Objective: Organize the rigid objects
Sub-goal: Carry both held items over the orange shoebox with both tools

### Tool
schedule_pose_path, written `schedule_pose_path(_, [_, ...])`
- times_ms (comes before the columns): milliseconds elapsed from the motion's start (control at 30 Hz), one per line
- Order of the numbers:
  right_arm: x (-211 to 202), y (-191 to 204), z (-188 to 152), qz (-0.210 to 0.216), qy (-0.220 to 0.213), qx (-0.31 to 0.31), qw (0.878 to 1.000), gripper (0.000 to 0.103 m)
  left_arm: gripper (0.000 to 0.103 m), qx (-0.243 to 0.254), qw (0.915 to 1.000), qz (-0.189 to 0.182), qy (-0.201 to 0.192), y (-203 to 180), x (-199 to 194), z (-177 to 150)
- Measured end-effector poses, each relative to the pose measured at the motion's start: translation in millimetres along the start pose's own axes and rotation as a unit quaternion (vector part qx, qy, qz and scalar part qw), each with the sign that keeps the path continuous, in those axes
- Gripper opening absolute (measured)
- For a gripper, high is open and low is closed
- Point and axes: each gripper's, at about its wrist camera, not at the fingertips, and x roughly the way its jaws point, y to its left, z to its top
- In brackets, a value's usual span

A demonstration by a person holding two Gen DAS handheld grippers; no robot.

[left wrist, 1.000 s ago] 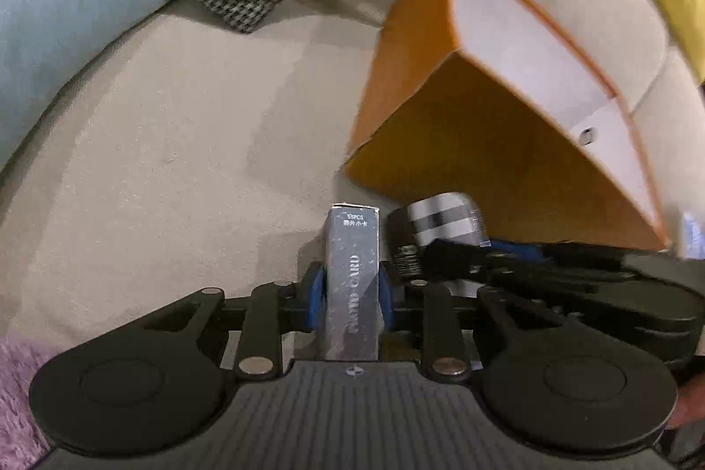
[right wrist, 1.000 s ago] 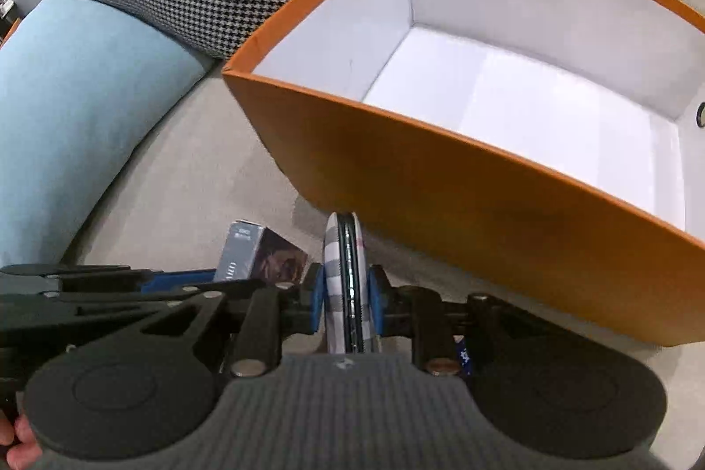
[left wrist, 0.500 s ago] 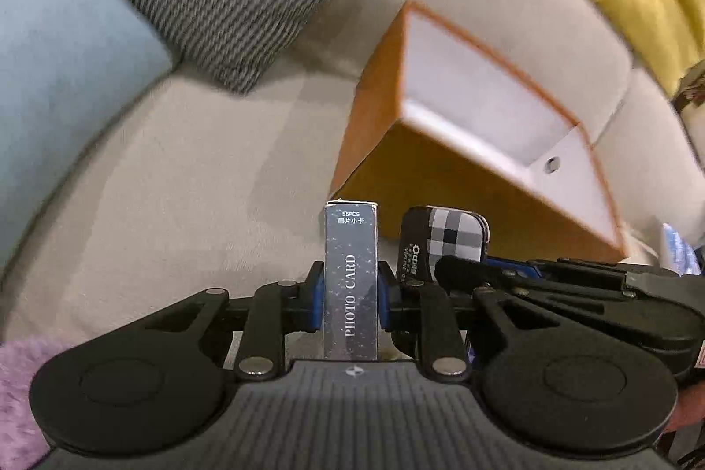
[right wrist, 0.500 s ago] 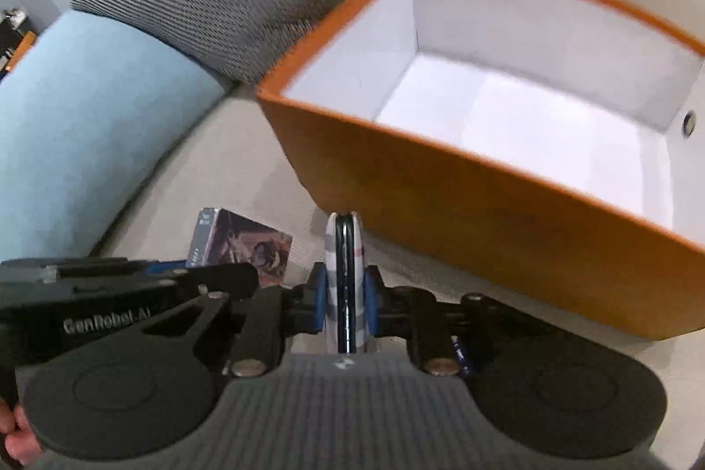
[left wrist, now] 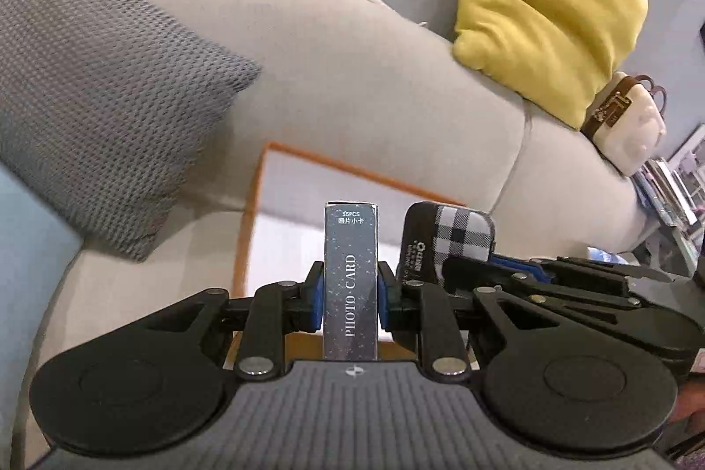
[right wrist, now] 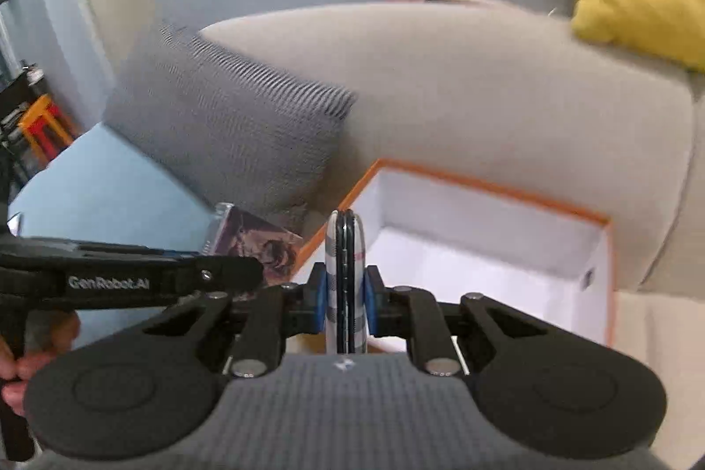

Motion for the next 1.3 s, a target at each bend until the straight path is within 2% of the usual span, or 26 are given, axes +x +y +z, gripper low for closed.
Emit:
schedule_pose_path(167, [29.0,-22.4,16.4,-0.023,0.013,0.020,0.999,0.017,0.025,0.018,0.9995,0.002,0.026,-9.7,41.5,21.6])
schedule_pose_path(300, [58.2,-42.6,13.6,-0.048,0.045,0.029,0.997,0.017,0.025,0.035,0.9971,0.007,0.068,-15.7,85.6,26.8])
schedule_pose_path(467, [99.2,-67.2,5.4,-0.062,0.086,0.057,0.993,0.017,0.025,0.062,0.9900,0.025,0.124,-15.0,135.5,21.7])
schedule_pose_path(700, [127.5,-92.9,-12.0,-0.072,0.118,0.084,0.987,0.017,0.025,0.078,0.9809,0.057,0.169,-12.0,186.7,20.9])
schedule_pose_path(867, [145.7,-106.0,-18.3,-0.071,0.135,0.098,0.983,0.017,0.025,0.084,0.9753,0.076,0.189,-9.7,211.0,22.7])
schedule_pose_path(1033, [160.7,-105.3,-20.7,-0.067,0.142,0.101,0.983,0.017,0.025,0.055,0.9720,0.086,0.212,-3.8,229.1,22.1])
schedule_pose_path(1200, [152.7,-109.9,-25.1,-0.069,0.138,0.112,0.982,0.017,0.025,0.047,0.9690,0.092,0.224,4.0,241.2,20.9])
schedule_pose_path(1300, [152.6,-109.6,-25.7,-0.067,0.138,0.111,0.982,0.017,0.028,0.059,0.9661,0.099,0.231,1.3,243.0,23.2])
